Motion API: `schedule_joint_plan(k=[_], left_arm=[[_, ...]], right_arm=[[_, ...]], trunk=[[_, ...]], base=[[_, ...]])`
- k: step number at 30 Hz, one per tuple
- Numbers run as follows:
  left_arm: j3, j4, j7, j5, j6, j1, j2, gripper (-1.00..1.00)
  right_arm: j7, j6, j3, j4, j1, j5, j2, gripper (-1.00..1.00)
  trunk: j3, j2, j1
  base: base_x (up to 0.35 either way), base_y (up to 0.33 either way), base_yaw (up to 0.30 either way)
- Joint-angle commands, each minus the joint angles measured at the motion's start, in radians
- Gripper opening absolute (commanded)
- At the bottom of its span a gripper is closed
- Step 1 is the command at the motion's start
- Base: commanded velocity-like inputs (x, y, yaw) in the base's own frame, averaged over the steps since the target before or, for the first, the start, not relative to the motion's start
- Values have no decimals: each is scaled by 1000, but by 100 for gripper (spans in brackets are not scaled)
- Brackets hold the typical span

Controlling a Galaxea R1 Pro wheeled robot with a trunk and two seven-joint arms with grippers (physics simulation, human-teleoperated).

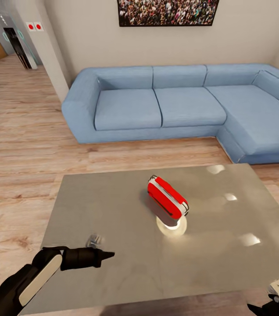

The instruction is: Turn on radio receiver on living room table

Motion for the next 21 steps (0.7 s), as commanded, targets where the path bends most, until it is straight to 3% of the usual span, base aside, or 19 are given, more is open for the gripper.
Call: schedule_joint_plan(k=[1, 5, 8, 11, 14, 15, 16, 18, 19, 21], left_arm=[[-1, 1, 0, 0, -6, 6, 1, -100], [-5, 8, -1, 1, -50, 44, 2, -100], [-12, 12, 1, 0, -79, 84, 3, -100], [-42, 34, 3, 0, -112, 113, 3, -100], [-103, 88, 6, 1, -170, 123, 2, -100], [-173, 163, 9, 2, -223, 126, -2, -100], [-244, 255, 11, 3, -274, 128, -5, -100], [-289, 338, 10, 8, -329, 128, -8, -100], [-296, 357, 10, 9, -344, 128, -8, -100], [-312, 426, 7, 12, -402, 128, -14, -100]], right_arm=[[-3, -1, 1, 5, 2, 4, 5, 100], [-10, -6, 2, 52, 7, 56, 53, 100], [-11, -30, 2, 104, 8, 118, 100, 100], [-9, -74, 3, 161, 9, 173, 135, 100], [-9, -100, 5, 234, 9, 206, 167, 100], [-7, -114, 5, 308, 9, 239, 201, 100], [-5, -151, 6, 383, 9, 299, 242, 100], [-6, -207, 6, 462, 10, 368, 287, 100], [-6, -221, 6, 483, 10, 385, 299, 100], [-9, -271, 6, 567, 10, 445, 349, 100]], trunk=[[2, 0, 0], [8, 0, 0], [12, 0, 0], [17, 0, 0], [21, 0, 0], [23, 0, 0], [24, 0, 0], [27, 0, 0], [29, 0, 0], [32, 0, 0]], base=[[0, 0, -64], [0, 0, -64], [0, 0, -63], [0, 0, -63], [0, 0, -63], [0, 0, -63], [0, 0, -63], [0, 0, -63], [0, 0, -63], [0, 0, -63]])
